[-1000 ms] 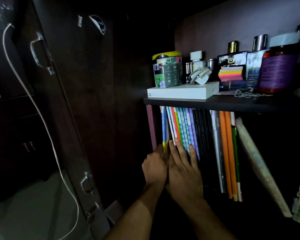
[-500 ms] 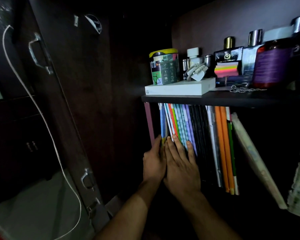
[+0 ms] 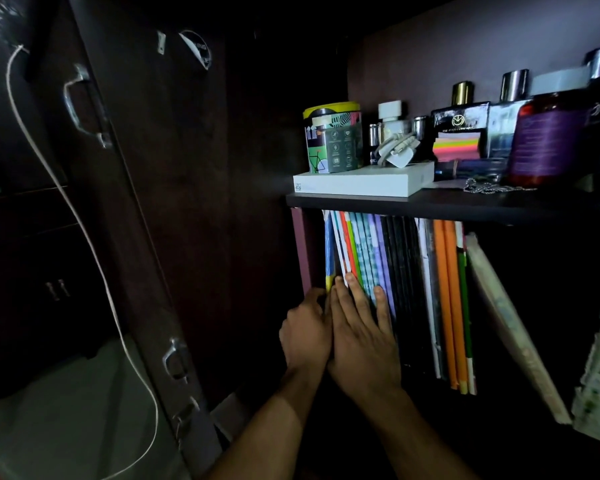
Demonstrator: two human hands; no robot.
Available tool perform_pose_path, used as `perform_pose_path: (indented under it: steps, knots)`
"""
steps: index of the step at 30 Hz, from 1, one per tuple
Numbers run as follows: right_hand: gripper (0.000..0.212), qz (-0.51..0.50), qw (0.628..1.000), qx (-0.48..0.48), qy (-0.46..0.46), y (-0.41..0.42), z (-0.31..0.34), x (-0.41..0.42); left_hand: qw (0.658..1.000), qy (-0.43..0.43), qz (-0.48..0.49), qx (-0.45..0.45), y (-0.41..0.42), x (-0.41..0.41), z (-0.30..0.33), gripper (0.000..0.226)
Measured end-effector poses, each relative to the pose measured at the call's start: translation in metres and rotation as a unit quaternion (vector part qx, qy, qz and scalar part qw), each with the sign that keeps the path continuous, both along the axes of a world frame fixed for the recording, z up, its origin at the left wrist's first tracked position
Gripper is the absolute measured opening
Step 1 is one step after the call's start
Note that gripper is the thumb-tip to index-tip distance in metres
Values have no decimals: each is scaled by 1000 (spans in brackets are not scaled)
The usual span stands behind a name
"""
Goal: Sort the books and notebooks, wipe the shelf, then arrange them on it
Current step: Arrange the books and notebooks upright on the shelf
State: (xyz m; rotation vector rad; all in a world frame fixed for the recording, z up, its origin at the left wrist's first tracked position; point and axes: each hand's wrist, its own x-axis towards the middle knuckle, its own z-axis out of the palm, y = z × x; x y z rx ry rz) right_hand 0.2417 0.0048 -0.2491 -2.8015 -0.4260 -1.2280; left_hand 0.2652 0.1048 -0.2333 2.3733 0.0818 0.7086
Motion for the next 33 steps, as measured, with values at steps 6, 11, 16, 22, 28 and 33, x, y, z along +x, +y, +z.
perform_pose_path:
  steps: [6,11,16,22,28,33]
  knots:
    - [73,16,1000,-11,21,-1,-1,0,998,50,6,27,1,7,-6,30]
    - [65,13,994,-22,110,-6,7,-30,985,79,-132,-79,5,-41,-7,62]
    - [76,15,969,10,247,-24,1,-101,948,216,-233,31,2,-122,-11,80]
    - [60,7,891,-54,451,-53,51,-198,913,304,-238,133,-35,-206,10,59]
    - [53,-78,924,-22,372,-115,101,-280,929,255,-259,-64,-80,-275,29,36]
    - [98,-296,861,110,399,-220,96,-347,896,271,-348,-43,-146,-324,27,41]
